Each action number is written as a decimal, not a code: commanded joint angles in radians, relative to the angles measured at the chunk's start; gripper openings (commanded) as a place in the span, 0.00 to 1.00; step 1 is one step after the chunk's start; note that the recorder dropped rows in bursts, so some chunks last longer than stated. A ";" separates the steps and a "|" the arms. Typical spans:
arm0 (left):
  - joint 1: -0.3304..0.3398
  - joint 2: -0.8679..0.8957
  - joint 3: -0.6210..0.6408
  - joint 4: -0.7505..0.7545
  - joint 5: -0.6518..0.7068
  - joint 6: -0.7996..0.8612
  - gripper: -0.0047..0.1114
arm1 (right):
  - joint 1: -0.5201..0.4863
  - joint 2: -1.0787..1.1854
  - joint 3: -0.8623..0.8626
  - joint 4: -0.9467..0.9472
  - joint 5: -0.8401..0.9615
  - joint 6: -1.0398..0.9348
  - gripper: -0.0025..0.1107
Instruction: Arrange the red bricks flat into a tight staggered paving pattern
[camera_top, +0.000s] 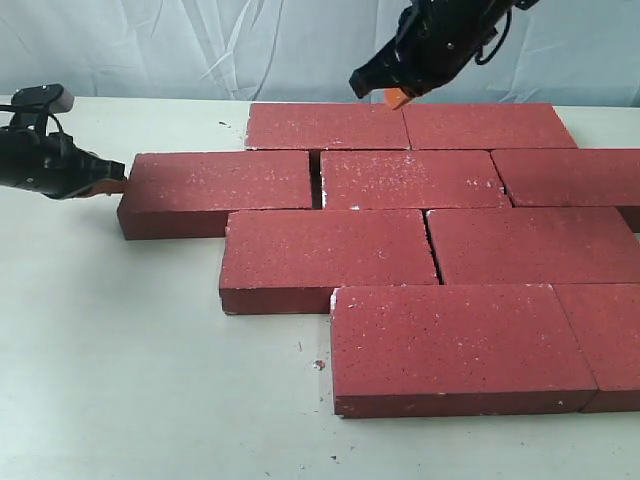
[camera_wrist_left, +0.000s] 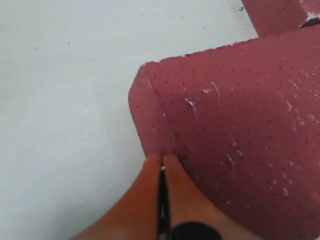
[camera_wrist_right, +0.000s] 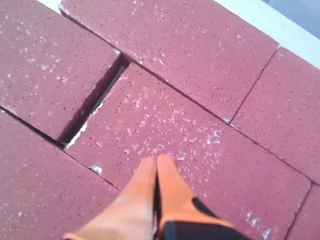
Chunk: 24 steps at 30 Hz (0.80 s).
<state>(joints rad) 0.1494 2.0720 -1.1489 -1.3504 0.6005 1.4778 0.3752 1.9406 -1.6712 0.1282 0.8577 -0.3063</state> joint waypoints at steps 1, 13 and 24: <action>-0.002 -0.001 -0.005 -0.033 0.029 0.024 0.04 | -0.006 -0.143 0.230 -0.028 -0.193 -0.011 0.01; -0.053 -0.001 -0.005 -0.040 -0.003 0.024 0.04 | -0.006 -0.330 0.754 -0.060 -0.931 -0.016 0.01; -0.051 -0.001 -0.005 -0.016 -0.108 0.022 0.04 | -0.006 -0.330 0.757 -0.060 -0.929 -0.016 0.01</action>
<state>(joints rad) 0.1000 2.0720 -1.1527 -1.3639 0.5354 1.4967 0.3752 1.6220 -0.9172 0.0774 -0.0650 -0.3166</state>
